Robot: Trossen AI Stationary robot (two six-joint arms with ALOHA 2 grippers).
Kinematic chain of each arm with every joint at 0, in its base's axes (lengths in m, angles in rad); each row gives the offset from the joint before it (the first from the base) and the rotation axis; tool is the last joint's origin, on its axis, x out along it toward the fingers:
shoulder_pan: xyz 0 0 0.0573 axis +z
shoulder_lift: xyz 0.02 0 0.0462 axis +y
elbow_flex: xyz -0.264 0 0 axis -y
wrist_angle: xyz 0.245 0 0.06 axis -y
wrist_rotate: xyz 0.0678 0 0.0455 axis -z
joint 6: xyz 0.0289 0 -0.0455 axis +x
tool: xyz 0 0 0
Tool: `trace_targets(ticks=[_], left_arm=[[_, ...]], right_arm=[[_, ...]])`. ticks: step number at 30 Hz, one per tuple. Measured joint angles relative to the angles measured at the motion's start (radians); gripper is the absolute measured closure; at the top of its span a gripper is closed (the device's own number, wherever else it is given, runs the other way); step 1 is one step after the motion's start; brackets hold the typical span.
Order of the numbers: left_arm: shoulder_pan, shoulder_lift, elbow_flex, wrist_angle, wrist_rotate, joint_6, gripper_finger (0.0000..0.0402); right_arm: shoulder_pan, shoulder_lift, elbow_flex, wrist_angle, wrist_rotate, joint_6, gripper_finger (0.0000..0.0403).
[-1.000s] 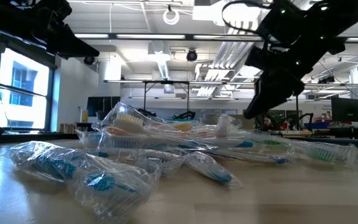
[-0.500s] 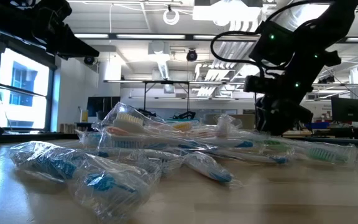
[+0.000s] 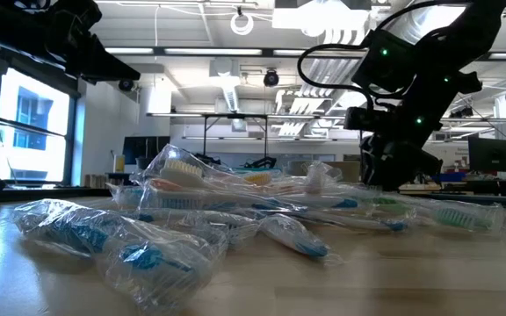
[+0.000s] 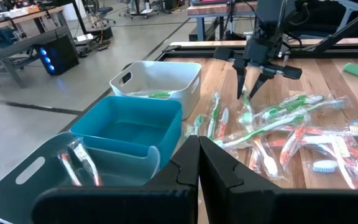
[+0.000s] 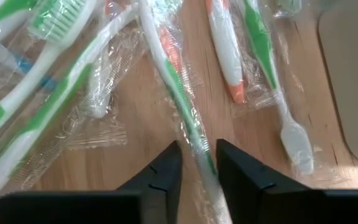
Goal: Pick & Place Toothbrushes
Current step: Put the green toothbrush into the white bin
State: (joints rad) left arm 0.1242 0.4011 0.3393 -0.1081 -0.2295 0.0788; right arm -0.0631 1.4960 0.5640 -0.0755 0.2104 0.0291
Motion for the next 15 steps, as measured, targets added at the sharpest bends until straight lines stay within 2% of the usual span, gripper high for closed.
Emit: trace_targets(ticks=[6,11,15], left_arm=[[0.000,0.000,0.000,0.000,0.000,0.000,0.0401],[0.000,0.000,0.000,0.000,0.000,-0.005,0.0401],[0.000,0.000,0.000,0.000,0.000,-0.005,0.0401]], right_arm=[[0.000,-0.010,0.000,-0.002,-0.002,-0.021,0.0383],[0.000,-0.081,0.000,-0.005,0.001,-0.036,0.0379],[0.000,-0.185,0.001,-0.025,0.020,-0.037,0.0384]])
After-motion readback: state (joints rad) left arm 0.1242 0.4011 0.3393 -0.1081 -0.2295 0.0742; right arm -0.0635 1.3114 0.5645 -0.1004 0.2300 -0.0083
